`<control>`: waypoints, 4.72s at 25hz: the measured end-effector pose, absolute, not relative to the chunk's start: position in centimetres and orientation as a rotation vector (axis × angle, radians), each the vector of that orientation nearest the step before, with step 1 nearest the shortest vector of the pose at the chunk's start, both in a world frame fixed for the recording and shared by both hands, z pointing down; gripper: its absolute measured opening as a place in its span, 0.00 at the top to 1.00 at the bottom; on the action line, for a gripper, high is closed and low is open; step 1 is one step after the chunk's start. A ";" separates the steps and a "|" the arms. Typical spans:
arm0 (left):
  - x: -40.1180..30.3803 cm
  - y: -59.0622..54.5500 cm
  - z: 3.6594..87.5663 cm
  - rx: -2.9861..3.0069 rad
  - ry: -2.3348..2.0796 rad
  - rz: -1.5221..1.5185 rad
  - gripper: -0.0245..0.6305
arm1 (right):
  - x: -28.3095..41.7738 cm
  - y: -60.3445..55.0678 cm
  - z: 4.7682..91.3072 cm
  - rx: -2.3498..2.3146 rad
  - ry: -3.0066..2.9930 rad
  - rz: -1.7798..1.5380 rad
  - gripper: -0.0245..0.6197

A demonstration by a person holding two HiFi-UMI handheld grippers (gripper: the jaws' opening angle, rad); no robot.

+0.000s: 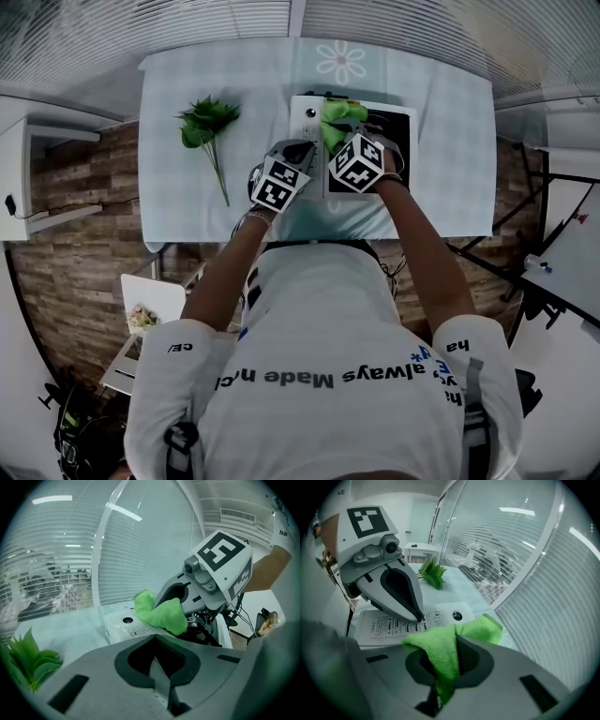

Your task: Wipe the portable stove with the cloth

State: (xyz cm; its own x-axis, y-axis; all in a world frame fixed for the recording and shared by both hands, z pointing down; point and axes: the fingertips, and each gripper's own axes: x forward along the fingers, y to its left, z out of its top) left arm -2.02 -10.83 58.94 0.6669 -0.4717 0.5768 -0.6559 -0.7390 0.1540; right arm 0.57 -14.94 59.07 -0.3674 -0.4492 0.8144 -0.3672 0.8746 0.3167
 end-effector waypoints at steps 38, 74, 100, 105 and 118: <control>-2.1 -10.8 59.0 2.531 -0.853 0.761 0.94 | -6.8 5.6 61.5 0.348 -2.104 0.153 0.93; -2.4 -10.7 59.1 2.527 -0.905 0.828 0.94 | 17.5 5.1 65.6 0.845 -1.797 0.387 0.93; -2.5 -10.8 59.2 2.451 -0.970 0.804 0.95 | 27.5 3.6 65.9 0.841 -1.659 0.419 0.93; -2.5 -10.8 59.3 2.447 -0.971 0.789 0.94 | 29.0 2.3 65.8 0.853 -1.624 0.389 0.93; -2.4 -10.8 59.1 2.426 -0.984 0.749 0.94 | 28.8 -3.0 65.1 0.865 -1.639 0.295 0.93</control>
State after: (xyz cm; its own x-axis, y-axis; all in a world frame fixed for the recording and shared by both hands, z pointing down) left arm -2.42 -10.80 59.11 0.6053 -0.5047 0.6156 -0.7280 -0.6637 0.1717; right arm 28.76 -2.96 65.11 -0.0245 -0.3736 0.9273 -0.6738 0.6914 0.2608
